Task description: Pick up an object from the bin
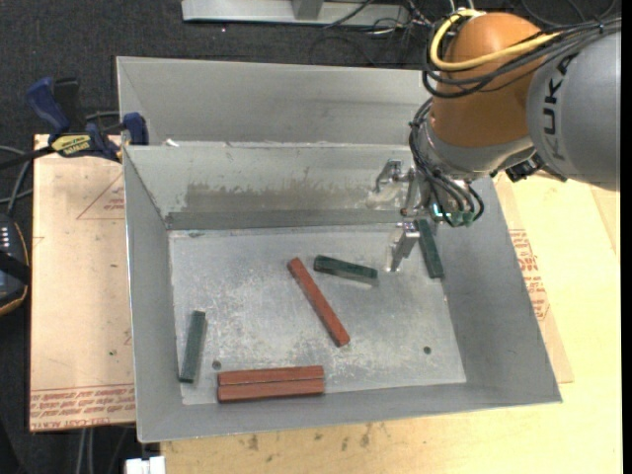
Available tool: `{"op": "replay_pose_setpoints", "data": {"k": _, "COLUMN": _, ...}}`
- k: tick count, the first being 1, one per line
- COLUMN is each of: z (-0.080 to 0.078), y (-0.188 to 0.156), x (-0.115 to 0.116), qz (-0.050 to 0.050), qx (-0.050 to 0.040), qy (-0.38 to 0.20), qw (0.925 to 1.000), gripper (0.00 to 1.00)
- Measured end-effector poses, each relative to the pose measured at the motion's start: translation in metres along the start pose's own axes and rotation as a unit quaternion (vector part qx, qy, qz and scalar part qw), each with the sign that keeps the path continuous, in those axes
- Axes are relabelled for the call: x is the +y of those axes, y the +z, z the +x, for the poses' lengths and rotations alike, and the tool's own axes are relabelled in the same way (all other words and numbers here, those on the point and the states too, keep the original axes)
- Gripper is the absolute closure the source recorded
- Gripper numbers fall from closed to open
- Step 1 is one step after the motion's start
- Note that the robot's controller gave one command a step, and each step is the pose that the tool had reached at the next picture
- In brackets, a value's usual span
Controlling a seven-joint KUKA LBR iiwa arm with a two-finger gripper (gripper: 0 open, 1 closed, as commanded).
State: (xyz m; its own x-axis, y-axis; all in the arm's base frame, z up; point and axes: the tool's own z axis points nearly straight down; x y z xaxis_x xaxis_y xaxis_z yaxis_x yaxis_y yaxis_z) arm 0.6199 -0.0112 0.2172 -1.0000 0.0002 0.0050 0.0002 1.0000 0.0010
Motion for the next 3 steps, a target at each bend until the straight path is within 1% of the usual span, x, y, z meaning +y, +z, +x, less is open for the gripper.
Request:
{"op": "replay_pose_setpoints", "data": {"k": 1, "z": -0.001, "y": -0.004, "x": 0.000, "qz": 0.000, "qx": -0.0034, "qy": 0.000, "qw": 1.0000, "gripper": 0.00}}
{"op": "replay_pose_setpoints", "data": {"k": 2, "z": -0.007, "y": 0.047, "x": 0.003, "qz": 0.000, "qx": -0.0069, "qy": -0.016, "qw": 0.9998, "gripper": 0.00}}
{"op": "replay_pose_setpoints", "data": {"k": 3, "z": -0.015, "y": 0.136, "x": -0.013, "qz": 0.000, "qx": -0.0091, "qy": -0.066, "qw": 0.9977, "gripper": 1.00}}
